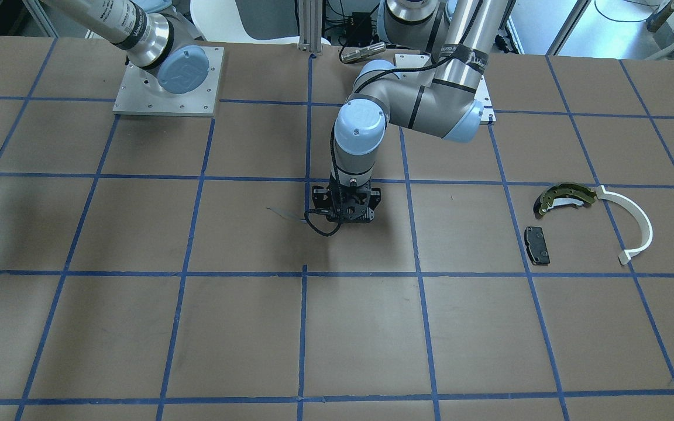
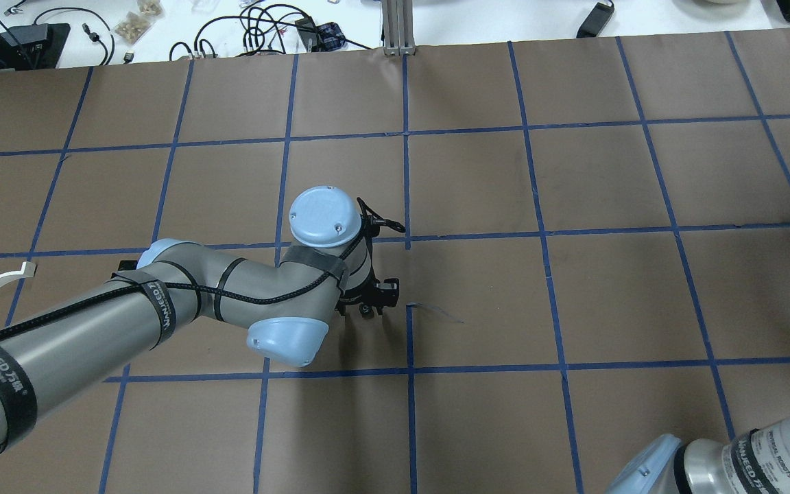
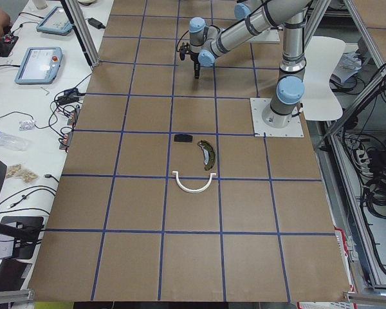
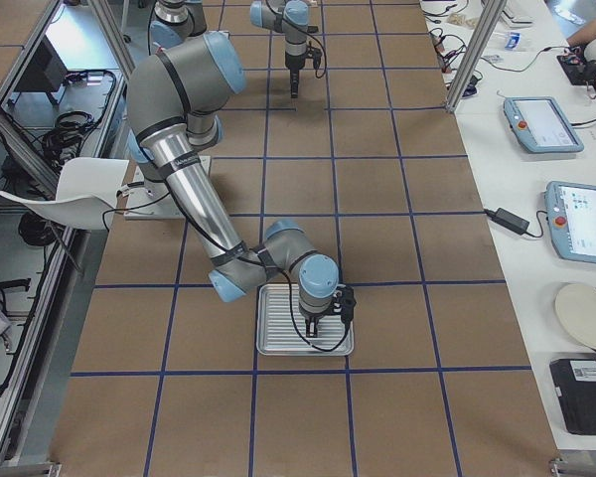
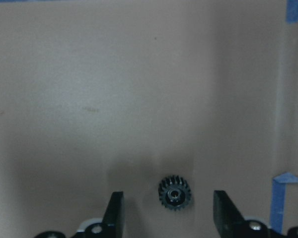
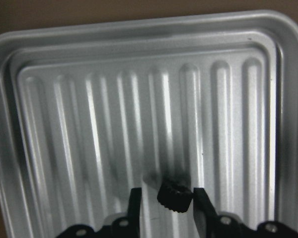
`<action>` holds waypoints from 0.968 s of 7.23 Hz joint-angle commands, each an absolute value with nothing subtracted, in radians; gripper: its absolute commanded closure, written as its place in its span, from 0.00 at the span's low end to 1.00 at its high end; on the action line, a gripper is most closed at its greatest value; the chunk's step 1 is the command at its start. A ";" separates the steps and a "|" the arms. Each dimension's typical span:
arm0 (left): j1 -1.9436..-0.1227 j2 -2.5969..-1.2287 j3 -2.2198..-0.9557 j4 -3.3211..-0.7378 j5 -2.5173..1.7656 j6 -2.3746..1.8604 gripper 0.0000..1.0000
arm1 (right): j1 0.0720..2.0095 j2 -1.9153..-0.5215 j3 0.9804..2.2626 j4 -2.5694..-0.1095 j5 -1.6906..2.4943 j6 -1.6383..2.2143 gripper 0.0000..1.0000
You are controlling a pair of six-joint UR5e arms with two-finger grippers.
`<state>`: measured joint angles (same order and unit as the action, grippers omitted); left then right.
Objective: Place bearing gear from tray to pile
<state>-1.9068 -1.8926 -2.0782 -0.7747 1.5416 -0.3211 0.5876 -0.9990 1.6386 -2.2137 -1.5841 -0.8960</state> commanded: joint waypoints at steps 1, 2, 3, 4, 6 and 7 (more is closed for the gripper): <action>-1.907 -1.908 -2.077 -0.773 1.542 -0.327 0.36 | 0.588 -0.994 1.637 -2.214 -1.586 -0.899 0.72; -1.905 -1.908 -2.075 -0.772 1.542 -0.328 0.50 | 0.588 -1.000 1.640 -2.214 -1.589 -0.888 0.87; -1.905 -1.907 -2.075 -0.770 1.542 -0.327 0.83 | 0.588 -1.003 1.640 -2.207 -1.591 -0.882 0.94; -1.904 -1.904 -2.075 -0.770 1.542 -0.318 1.00 | 0.594 -1.020 1.641 -2.201 -1.592 -0.877 0.97; -1.891 -1.885 -2.056 -0.781 1.542 -0.308 1.00 | 0.694 -1.087 1.669 -2.177 -1.583 -0.771 1.00; -1.855 -1.878 -2.037 -0.794 1.542 -0.295 1.00 | 0.789 -1.135 1.680 -2.151 -1.588 -0.726 1.00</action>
